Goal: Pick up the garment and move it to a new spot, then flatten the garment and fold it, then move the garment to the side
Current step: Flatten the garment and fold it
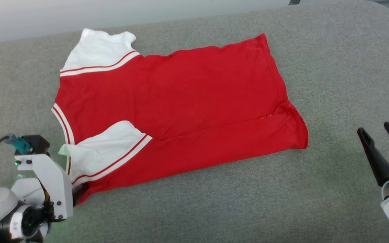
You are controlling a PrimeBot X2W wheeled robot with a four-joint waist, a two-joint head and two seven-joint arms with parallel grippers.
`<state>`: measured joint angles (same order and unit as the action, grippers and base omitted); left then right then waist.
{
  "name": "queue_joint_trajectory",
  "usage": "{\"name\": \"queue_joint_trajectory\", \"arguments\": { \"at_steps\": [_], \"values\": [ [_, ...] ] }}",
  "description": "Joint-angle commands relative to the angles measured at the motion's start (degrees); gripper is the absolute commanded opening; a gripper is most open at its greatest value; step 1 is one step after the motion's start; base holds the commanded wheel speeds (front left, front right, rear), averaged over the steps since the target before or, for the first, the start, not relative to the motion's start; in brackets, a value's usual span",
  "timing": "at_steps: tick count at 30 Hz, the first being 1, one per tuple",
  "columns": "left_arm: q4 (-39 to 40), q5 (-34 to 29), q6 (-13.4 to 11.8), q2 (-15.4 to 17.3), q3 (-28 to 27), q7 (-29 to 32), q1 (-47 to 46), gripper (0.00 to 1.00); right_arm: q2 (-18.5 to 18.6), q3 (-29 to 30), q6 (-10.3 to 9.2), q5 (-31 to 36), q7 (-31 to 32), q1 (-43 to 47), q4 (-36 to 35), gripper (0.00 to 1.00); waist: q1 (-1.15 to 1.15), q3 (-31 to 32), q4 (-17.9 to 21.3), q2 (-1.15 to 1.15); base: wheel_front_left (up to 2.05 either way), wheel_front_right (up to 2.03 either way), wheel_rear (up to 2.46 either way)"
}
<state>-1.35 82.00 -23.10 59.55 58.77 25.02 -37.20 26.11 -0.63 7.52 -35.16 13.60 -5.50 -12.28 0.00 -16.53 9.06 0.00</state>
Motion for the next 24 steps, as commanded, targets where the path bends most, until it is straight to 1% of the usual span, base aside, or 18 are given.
{"name": "queue_joint_trajectory", "arguments": {
  "at_steps": [1, 4, 5, 6, 9, 11, 15, 20, 24],
  "values": [
    [-0.9, 0.2, 0.5, -1.3, 1.0, 0.5, 1.6, 1.00, -0.6, 0.4, -0.06, 0.2, 0.0, 0.7, -0.4, 1.00, 0.00, -0.2, 0.1, 0.00, 0.00, 0.00, 0.00],
    [-1.8, 1.0, 1.2, -2.8, 1.4, 0.8, 2.1, 1.00, -1.7, 1.0, -0.06, 0.5, 0.4, 1.7, -1.1, 1.00, 0.00, -0.4, 0.1, 0.00, 0.00, 0.00, 0.00],
    [-2.1, 1.3, 1.5, -3.3, 1.5, 0.9, 2.3, 0.42, -2.0, 1.1, -0.06, 0.6, 0.5, 1.9, -1.3, 1.00, 0.00, -0.5, 0.1, 0.00, 0.00, 0.00, 0.00],
    [-2.3, 1.5, 1.7, -3.7, 1.5, 0.8, 2.4, 0.00, -2.3, 1.2, -0.06, 0.6, 0.6, 2.2, -1.5, 1.00, 0.00, -0.5, 0.1, 0.00, 0.00, 0.00, 0.00],
    [-2.6, 1.3, 2.4, -4.2, 1.6, 0.8, 2.2, 0.00, -2.7, 1.4, -0.06, 0.5, 1.1, 2.7, -1.6, 1.00, 0.00, -0.7, -0.1, 0.00, 0.00, 0.00, 0.00],
    [-2.6, 1.1, 2.7, -3.8, 1.2, 0.6, 1.6, 0.00, -2.8, 1.6, -0.06, 0.6, 1.7, 2.3, -1.5, 1.00, 0.00, -0.8, -0.3, 0.00, 0.00, 0.00, 0.00],
    [-2.1, 0.6, 2.8, -3.7, 1.2, 0.9, 1.0, 0.00, -2.7, 1.4, -0.06, -0.2, 3.8, 1.6, -1.0, 1.00, 0.00, -0.9, -0.9, 0.00, 0.00, 0.00, 0.00],
    [-1.7, 0.3, 3.1, -4.7, 1.4, 1.1, 0.4, 0.00, -1.8, 0.3, -0.06, -0.6, 7.7, -0.1, 0.5, 1.00, 0.00, -1.1, -2.1, 0.00, 0.00, 0.00, 0.00],
    [-1.6, -0.4, 3.3, -5.9, 2.0, 1.5, -0.2, 0.00, -1.4, -0.6, -0.06, -0.7, 9.7, -2.0, 2.1, 1.00, 0.00, -1.3, -3.6, 0.00, 0.00, 0.00, 0.00]
  ]
}}
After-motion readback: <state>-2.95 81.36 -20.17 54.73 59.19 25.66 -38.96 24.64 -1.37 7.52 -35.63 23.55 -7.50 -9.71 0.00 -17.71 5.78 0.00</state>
